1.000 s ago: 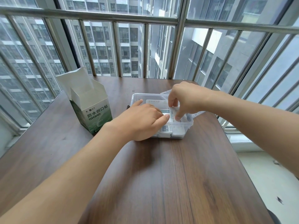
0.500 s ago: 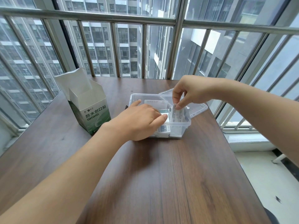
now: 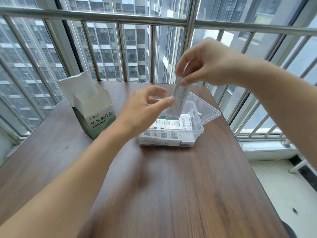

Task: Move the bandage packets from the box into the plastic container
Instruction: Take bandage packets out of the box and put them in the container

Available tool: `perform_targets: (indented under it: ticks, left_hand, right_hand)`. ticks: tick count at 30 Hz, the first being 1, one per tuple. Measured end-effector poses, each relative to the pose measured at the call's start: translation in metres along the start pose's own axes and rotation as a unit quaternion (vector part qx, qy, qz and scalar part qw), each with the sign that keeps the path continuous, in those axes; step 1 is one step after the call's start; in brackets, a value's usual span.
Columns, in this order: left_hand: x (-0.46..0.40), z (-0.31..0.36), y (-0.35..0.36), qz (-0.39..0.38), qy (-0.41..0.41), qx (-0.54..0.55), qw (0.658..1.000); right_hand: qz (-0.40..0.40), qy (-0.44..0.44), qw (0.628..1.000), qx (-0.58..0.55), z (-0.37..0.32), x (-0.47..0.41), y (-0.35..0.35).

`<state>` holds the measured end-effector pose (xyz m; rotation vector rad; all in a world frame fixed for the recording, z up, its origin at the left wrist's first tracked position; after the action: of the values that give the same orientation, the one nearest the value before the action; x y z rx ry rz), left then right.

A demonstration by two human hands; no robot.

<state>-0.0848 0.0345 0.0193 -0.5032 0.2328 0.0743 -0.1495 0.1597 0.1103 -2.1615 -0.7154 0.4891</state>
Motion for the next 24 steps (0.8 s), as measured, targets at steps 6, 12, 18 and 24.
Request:
perform_targets:
  ticks: [6,12,18,24]
  left_hand:
    - [0.004,-0.023,0.014,-0.075,-0.131,0.149,0.977]
    - [0.002,-0.042,-0.007,0.027,-0.184,0.101,0.977]
    - [0.004,-0.04,0.002,-0.028,-0.201,0.129,0.971]
    - [0.011,-0.037,0.019,-0.13,-0.249,0.254,0.926]
  right_hand:
    - [-0.042,0.065,0.993,-0.087,0.026,-0.014,0.048]
    - [-0.056,0.116,0.977,-0.172,0.043,-0.017,0.071]
    - [-0.072,0.129,0.954,-0.262,0.047,-0.014,0.079]
    - [-0.075,0.129,0.918,-0.368,0.047,-0.012,0.082]
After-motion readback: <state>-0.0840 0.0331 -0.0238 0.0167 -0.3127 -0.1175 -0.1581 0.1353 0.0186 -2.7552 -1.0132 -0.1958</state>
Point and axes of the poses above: each hand's wrist, its own x-axis away from the middle knuckle, its own y-axis out of the palm, z = x × y, the point moved 10 cm from there along -x, towards the middle knuckle, and after that the axes turned 4 degrees about -x, right-handed, at the moved point
